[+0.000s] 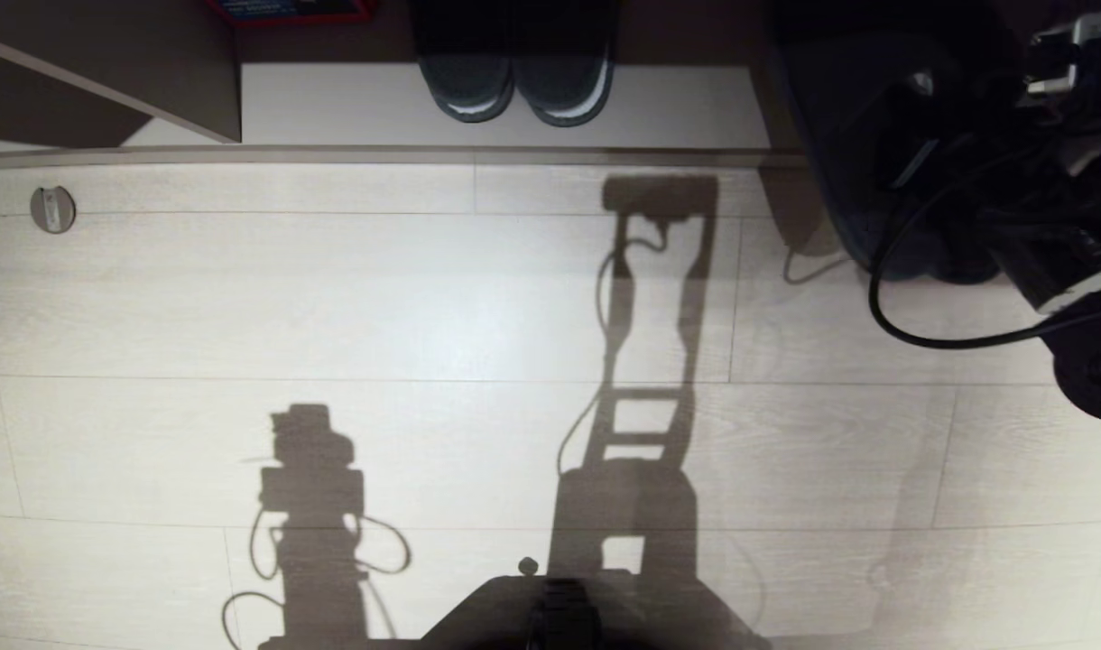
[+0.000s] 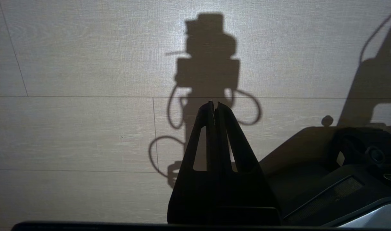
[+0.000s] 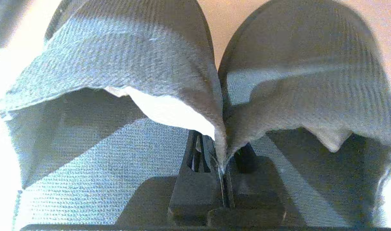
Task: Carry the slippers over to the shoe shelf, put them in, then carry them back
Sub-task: Pick up the slippers in the shoe cabinet, then place the slippers on the floor
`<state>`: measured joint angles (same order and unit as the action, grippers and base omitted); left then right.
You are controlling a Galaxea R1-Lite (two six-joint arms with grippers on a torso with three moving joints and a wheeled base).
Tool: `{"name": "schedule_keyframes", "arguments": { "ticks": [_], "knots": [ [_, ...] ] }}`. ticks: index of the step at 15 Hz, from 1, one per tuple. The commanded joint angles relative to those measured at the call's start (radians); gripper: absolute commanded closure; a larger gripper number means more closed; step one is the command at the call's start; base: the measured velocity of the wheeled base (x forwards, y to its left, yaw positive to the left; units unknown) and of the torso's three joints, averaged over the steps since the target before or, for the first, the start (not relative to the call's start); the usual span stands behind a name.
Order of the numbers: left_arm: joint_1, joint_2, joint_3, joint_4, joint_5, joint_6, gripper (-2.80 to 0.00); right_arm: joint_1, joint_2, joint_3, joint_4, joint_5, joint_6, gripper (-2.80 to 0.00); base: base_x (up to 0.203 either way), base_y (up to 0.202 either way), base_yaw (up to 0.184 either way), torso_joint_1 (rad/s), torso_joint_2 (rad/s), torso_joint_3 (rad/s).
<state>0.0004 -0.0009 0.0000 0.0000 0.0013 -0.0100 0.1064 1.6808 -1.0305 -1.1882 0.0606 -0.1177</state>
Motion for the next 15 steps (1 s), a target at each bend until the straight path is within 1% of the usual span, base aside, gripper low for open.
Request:
{"name": "schedule_keyframes", "arguments": {
  "ticks": [1,4,6,8,11,14,15],
  "knots": [
    [0.001,-0.001,0.000,0.000,0.000,-0.001,0.00,0.004,-0.171,0.119,0.001,0.003,-0.001,0.00,0.000,0.000,0.000,0.000,0.00,0.000],
    [0.000,-0.001,0.000,0.000,0.000,0.001,0.00,0.020,-0.376,0.284,0.086,0.005,-0.001,0.00,0.000,0.000,0.000,0.000,0.00,0.000],
    [0.001,0.000,0.000,0.000,0.000,0.001,0.00,0.035,-0.527,0.374,0.179,0.005,-0.001,0.00,0.000,0.000,0.000,0.000,0.00,0.000],
    [0.001,-0.001,0.000,0.000,0.000,0.001,0.00,0.054,-0.667,0.424,0.298,0.005,0.000,0.00,0.000,0.000,0.000,0.000,0.00,0.000],
    [0.000,-0.001,0.000,0.000,0.000,0.001,0.00,0.079,-0.906,0.468,0.531,0.004,0.010,0.00,0.000,0.000,0.000,0.000,0.00,0.000],
    [0.001,0.000,0.000,0.000,0.000,0.001,0.00,0.080,-1.132,0.494,0.765,0.007,0.025,0.00,0.000,0.000,0.000,0.000,0.00,0.000],
    [0.000,0.001,0.000,0.000,0.000,0.001,0.00,0.071,-1.192,0.510,0.809,0.009,0.027,0.00,0.000,0.000,0.000,0.000,0.00,0.000]
  ]
}}
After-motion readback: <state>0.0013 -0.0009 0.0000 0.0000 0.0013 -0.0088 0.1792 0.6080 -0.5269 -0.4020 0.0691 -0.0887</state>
